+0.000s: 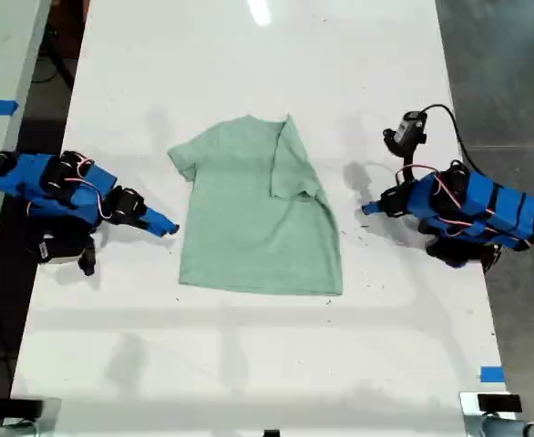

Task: Fold t shirt

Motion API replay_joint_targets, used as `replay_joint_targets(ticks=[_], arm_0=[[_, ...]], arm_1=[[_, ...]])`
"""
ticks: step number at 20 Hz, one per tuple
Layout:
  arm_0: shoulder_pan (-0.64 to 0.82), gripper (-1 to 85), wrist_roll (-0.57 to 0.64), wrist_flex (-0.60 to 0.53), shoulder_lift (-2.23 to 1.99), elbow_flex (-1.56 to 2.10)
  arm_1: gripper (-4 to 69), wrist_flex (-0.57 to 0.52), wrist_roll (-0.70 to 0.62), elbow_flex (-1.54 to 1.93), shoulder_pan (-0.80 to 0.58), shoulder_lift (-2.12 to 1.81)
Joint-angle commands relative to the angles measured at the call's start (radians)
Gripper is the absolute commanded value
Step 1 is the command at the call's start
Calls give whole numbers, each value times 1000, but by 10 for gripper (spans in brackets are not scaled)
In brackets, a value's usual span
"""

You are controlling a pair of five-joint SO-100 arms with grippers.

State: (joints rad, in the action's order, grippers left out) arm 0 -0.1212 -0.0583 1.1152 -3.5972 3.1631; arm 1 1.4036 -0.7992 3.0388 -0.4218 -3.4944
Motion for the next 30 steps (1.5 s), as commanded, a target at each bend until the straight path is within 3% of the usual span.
replay_joint_targets(ticks=[1,11,15,18,20,22,25,30], arm_0=[[298,-2,-89,17,-8,-80],[235,-3,-83,0,54,-278],[273,-3,-98,84,555,-695],[468,-3,43,344,1065,-1187],[623,33,179,443,1284,-1410],[742,140,324,469,1460,-1503],[881,224,453,468,1749,-1516],[985,222,509,370,1934,-1466]], arm_1=[[55,-14,-2,41,-2,-11],[55,-14,-2,41,-3,-11],[55,-14,-3,41,-5,-11],[55,-14,-3,41,-5,-11],[55,-14,-5,41,-5,-11],[55,-14,-6,41,-5,-11],[55,-14,-8,41,-3,-11],[55,-14,-9,41,-2,-11]])
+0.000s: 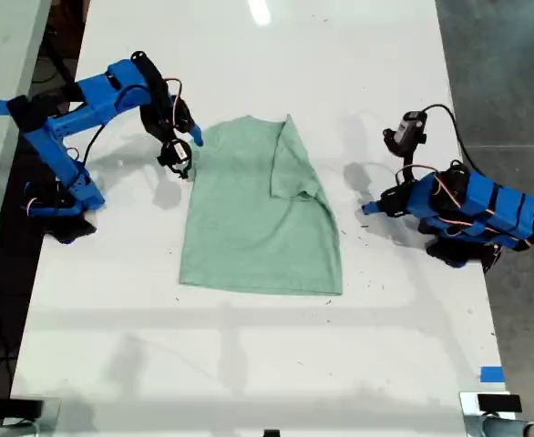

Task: Fold t shirt

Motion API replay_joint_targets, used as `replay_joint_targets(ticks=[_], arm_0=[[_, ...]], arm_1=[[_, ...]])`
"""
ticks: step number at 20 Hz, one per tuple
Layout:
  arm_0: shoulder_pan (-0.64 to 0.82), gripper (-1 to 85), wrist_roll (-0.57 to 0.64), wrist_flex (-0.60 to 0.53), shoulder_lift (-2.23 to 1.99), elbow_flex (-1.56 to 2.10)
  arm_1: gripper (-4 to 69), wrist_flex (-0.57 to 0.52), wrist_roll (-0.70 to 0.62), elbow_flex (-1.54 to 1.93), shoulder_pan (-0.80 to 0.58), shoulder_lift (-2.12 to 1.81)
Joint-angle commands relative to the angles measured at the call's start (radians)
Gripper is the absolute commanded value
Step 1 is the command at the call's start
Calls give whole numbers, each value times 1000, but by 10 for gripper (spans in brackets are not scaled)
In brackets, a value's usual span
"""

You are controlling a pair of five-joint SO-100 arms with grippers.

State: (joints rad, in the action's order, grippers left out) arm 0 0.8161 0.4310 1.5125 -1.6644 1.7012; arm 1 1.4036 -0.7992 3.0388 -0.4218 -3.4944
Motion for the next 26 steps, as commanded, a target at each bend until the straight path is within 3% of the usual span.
replay_joint_targets(ticks=[1,5,9,11,12,14,18,23,26], arm_0=[[72,214,31,-58,-2,40],[155,175,92,-204,23,193],[152,163,114,-259,117,199],[132,90,118,-273,176,181],[127,12,118,-276,199,173],[124,-2,123,-278,218,166],[124,-2,129,-195,152,127],[57,-2,98,64,60,-219],[-44,-3,55,81,61,-428]], arm_1=[[55,-14,-9,41,0,-11],[55,-14,-11,41,2,-11],[55,-14,-11,41,2,-11],[55,-14,-11,41,2,-11],[55,-14,-11,41,2,-11],[55,-14,-11,41,2,-11],[55,-14,-11,41,2,-11],[55,-14,-11,41,0,-11],[55,-14,-11,41,0,-11]])
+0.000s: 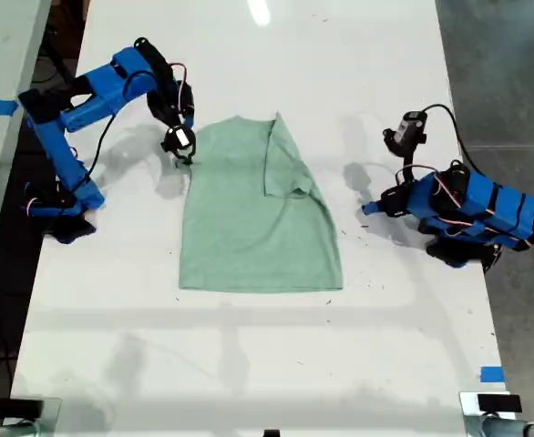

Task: Fold t shirt

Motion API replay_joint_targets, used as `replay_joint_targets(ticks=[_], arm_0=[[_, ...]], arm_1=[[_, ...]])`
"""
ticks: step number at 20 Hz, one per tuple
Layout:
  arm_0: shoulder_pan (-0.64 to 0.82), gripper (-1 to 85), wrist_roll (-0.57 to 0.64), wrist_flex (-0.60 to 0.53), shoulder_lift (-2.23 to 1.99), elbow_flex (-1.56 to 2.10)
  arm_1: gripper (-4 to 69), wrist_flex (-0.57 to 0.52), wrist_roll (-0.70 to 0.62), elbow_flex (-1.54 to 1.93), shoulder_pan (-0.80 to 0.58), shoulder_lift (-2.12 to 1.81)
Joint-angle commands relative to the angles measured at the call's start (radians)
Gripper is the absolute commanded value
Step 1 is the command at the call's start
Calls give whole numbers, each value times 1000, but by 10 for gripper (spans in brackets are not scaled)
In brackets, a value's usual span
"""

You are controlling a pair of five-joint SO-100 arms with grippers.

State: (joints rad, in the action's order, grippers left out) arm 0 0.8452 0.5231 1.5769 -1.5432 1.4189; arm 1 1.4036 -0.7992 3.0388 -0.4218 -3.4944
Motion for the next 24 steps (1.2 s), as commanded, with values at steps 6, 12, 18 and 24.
replay_joint_targets(ticks=[6,12,18,24], arm_0=[[-305,-3,-100,-107,55,-394],[-385,51,-101,-288,279,-394],[-377,209,-75,-278,350,-423],[-311,-2,-103,-69,-115,-402]], arm_1=[[55,-14,-11,41,0,-11],[55,-14,-11,41,3,-11],[55,-14,-12,41,5,-11],[55,-14,-14,41,3,-11]])
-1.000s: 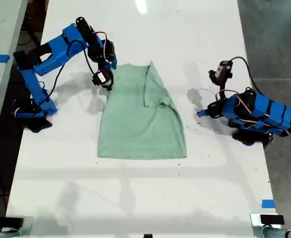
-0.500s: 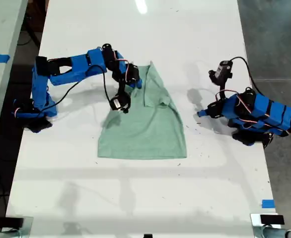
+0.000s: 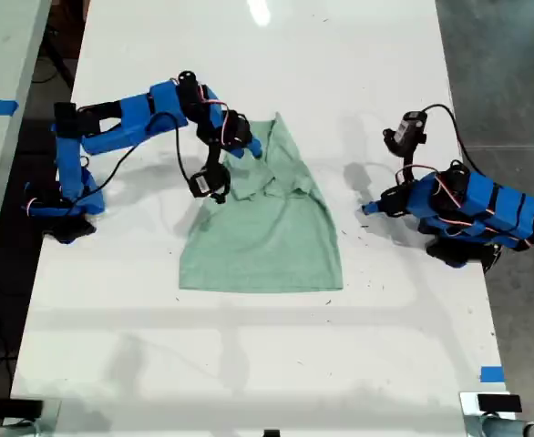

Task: Fold t shirt

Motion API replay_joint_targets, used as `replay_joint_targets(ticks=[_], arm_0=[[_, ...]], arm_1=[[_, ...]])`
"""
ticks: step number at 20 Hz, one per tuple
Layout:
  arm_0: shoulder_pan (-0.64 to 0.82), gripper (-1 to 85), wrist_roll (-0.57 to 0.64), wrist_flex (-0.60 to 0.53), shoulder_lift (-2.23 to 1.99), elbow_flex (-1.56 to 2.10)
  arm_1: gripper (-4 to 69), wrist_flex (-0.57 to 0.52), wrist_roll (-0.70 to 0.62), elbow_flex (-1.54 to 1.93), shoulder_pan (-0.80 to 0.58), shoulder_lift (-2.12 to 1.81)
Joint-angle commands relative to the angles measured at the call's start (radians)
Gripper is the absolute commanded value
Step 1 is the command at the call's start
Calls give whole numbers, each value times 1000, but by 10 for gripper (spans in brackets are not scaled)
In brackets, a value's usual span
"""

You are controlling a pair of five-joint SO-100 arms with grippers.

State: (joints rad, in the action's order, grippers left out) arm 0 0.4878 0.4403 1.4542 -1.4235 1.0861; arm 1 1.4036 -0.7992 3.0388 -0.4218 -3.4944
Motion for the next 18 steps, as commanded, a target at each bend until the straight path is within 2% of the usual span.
replay_joint_targets(ticks=[1,5,9,12,14,16,18], arm_0=[[49,-2,-31,72,-337,-43],[26,-2,-69,106,-732,166],[43,-2,-137,-8,-1170,699],[-80,-2,-230,-242,-1476,1178],[-124,-2,-265,-348,-1655,1451],[-137,-2,-314,-347,-1914,1689],[-179,-2,-374,-290,-2184,1865]], arm_1=[[55,-14,-14,41,3,-11],[55,-14,-14,41,3,-11],[55,-14,-14,41,3,-11],[55,-14,-14,41,0,-11],[55,-14,-12,41,0,-11],[55,-14,-12,41,-2,-11],[55,-14,-14,41,-5,-11]])
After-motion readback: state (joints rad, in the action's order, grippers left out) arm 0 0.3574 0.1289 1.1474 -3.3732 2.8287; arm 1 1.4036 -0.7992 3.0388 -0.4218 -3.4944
